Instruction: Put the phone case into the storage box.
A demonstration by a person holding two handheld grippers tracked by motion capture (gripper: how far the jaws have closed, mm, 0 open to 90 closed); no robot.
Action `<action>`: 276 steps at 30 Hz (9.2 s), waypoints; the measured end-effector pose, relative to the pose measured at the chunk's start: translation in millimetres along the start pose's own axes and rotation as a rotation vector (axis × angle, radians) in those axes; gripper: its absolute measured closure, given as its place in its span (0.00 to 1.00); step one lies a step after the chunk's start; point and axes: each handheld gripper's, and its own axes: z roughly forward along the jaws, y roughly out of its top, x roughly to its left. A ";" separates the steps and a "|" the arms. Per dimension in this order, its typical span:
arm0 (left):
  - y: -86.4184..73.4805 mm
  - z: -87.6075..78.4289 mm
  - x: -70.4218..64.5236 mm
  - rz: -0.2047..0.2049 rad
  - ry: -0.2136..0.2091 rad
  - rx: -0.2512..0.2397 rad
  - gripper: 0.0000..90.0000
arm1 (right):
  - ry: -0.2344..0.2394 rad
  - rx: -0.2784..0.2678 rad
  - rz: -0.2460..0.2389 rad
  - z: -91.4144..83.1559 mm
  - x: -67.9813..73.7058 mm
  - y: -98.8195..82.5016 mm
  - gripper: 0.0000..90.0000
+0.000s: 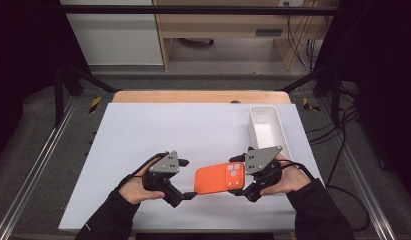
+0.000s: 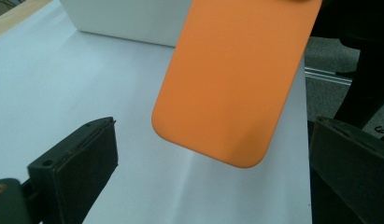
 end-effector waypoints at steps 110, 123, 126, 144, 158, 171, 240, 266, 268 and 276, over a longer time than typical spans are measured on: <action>32.0 65.5 -19.8 0.173 -0.083 0.404 0.07 | 0.138 0.367 -0.067 38.7 -1.2 65.3 0.18; 33.2 70.0 -20.2 0.186 -0.085 0.425 0.10 | 0.138 0.373 -0.085 40.3 0.1 67.6 0.18; 34.2 70.1 -20.5 0.190 -0.084 0.432 0.12 | 0.141 0.371 -0.088 39.8 0.3 68.4 0.18; 33.0 69.5 -20.6 0.202 -0.068 0.426 0.17 | 0.144 0.375 -0.087 40.3 0.7 68.7 0.18; 28.4 65.5 -15.7 0.196 -0.056 0.391 0.17 | 0.094 0.321 -0.067 31.0 -2.0 69.7 0.10; 18.1 57.7 -6.5 0.152 -0.043 0.311 0.17 | 0.040 0.215 -0.033 3.7 -5.5 63.9 0.05; 13.4 54.1 -2.6 0.078 -0.155 0.015 0.17 | 0.053 -0.040 0.126 17.4 -4.6 31.8 0.06; 17.9 64.8 -13.1 0.137 -0.200 0.017 0.17 | 0.149 -0.062 0.122 29.6 -3.6 31.8 0.11; 17.9 65.3 -13.6 0.142 -0.199 0.019 0.17 | 0.156 -0.064 0.120 30.4 -3.3 31.7 0.12; 17.3 65.8 -13.8 0.147 -0.201 0.023 0.17 | 0.175 -0.070 0.112 30.9 -2.5 31.1 0.17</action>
